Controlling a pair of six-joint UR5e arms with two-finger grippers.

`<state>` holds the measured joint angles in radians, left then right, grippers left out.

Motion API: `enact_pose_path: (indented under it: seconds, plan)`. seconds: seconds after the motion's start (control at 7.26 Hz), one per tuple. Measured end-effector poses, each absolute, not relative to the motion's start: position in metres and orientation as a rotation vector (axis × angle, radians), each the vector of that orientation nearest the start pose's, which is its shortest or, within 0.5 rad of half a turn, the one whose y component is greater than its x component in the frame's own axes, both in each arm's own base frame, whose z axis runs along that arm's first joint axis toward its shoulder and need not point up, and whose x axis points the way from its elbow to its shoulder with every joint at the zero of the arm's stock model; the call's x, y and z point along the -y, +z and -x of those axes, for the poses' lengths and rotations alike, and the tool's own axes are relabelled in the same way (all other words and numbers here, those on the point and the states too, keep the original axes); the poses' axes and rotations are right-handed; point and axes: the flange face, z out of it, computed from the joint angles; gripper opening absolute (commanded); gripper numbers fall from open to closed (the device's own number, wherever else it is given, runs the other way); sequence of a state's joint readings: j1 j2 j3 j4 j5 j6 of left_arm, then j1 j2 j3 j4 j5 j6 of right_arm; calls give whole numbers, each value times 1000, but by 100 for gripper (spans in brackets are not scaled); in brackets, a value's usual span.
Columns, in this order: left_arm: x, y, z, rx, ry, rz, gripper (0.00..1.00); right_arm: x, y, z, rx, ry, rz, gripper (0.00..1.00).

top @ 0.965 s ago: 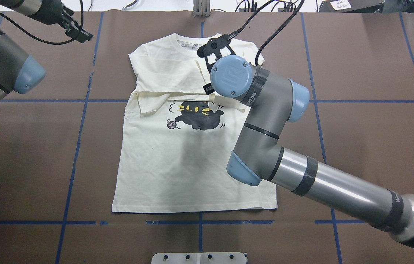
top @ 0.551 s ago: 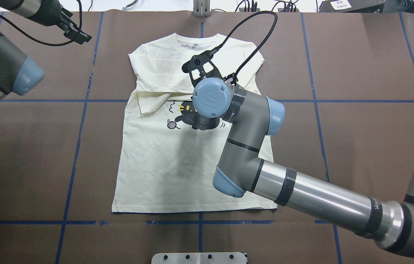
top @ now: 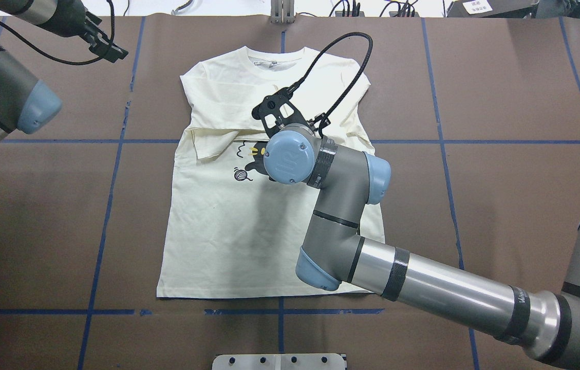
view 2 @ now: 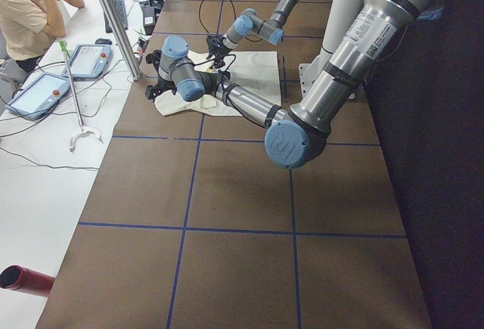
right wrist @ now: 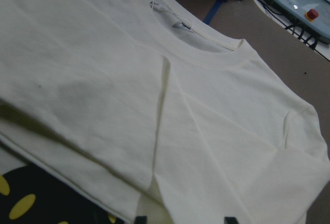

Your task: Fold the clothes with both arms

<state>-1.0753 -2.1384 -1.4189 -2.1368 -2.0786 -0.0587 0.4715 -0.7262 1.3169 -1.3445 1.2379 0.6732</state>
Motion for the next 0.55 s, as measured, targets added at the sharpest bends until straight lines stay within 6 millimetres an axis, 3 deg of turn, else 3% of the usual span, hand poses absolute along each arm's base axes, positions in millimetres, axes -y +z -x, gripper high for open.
enact_pose_path:
  seconds: [0.14,0.28,0.41,0.55]
  plan:
    - [669,328,-265,-723,642,-809,100,501,221,621,423,-272,-756,43]
    - [669,328,-266,-723,642,-808,100,500,224,621,418,-279,-755,9]
    - [669,329,-266,-723,642,-808,100,500,225,620,416,-283,-756,0]
    - [669,328,-265,-723,642,-808,100,504,223,617,418,-278,-758,0]
